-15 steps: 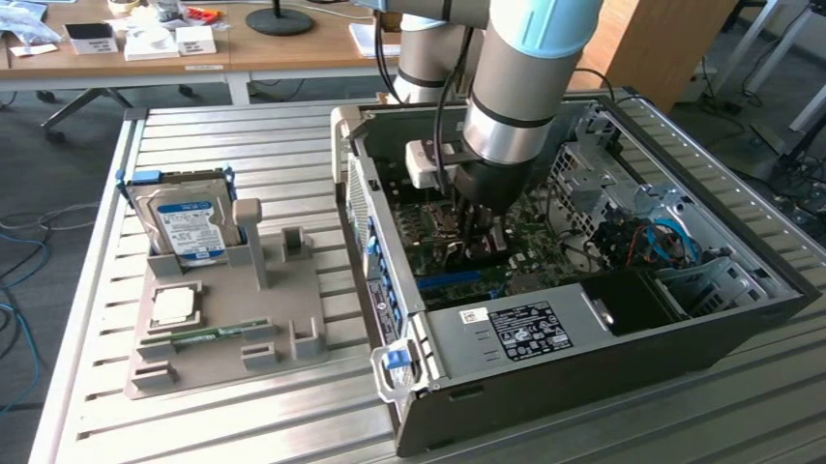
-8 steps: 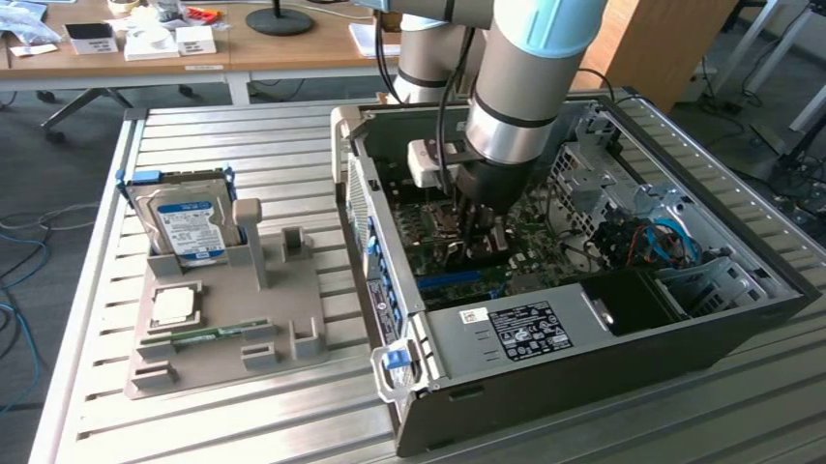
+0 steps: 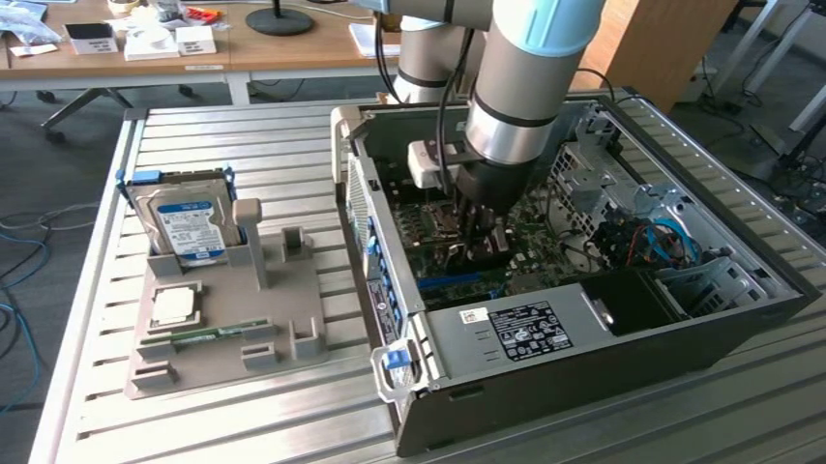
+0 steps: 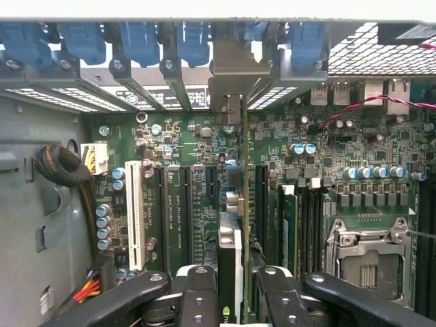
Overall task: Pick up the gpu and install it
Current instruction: 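Insert the gpu into the slot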
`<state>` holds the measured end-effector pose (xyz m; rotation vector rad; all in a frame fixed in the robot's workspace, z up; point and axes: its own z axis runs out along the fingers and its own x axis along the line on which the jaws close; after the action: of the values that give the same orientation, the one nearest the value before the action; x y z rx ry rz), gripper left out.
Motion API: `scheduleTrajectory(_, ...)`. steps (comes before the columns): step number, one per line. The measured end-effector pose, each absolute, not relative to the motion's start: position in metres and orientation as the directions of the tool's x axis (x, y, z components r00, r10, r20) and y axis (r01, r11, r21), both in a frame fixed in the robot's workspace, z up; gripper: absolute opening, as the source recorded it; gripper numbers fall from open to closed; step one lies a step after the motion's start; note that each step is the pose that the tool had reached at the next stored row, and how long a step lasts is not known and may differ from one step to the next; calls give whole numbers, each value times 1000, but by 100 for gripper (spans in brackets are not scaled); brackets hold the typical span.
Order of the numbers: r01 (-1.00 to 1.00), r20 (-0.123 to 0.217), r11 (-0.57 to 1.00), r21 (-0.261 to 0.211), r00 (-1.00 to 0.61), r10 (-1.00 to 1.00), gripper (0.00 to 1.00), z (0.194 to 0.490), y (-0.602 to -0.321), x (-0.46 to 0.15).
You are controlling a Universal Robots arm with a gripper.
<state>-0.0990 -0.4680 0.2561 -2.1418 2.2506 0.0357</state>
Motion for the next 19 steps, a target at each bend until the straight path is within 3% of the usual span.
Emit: scheduleTrajectory(19,-999,-53,50,-7,-49,-997,27,254,-468,-100)
